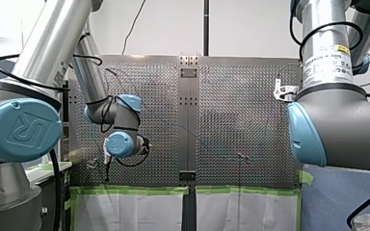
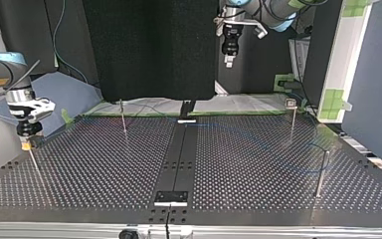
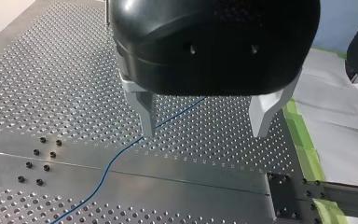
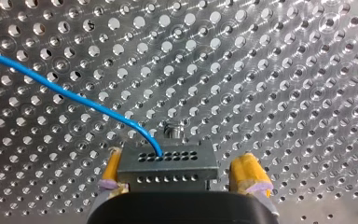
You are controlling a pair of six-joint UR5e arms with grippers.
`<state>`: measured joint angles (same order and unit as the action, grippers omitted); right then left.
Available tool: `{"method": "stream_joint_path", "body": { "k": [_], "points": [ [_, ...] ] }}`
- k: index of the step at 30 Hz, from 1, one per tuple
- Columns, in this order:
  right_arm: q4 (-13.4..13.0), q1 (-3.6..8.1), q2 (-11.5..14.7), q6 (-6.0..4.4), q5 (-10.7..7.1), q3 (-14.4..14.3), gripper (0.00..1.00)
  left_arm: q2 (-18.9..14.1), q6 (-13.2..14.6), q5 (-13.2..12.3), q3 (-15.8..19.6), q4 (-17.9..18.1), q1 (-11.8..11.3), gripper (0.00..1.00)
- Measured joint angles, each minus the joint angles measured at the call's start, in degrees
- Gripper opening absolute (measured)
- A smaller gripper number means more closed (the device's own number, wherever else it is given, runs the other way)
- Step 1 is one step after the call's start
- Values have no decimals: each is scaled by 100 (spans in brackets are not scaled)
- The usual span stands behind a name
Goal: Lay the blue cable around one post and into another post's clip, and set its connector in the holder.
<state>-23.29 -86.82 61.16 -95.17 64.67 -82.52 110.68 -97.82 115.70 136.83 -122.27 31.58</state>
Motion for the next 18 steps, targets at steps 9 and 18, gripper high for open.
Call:
{"method": "stream_joint_path", "body": {
  "k": [9,18],
  "points": [
    [7,15,1,-9,2,0,100,-1,0,0,-1,0,1,100],
    [7,28,1,-11,49,0,100,0,0,7,0,0,1,100]
  ]
}}
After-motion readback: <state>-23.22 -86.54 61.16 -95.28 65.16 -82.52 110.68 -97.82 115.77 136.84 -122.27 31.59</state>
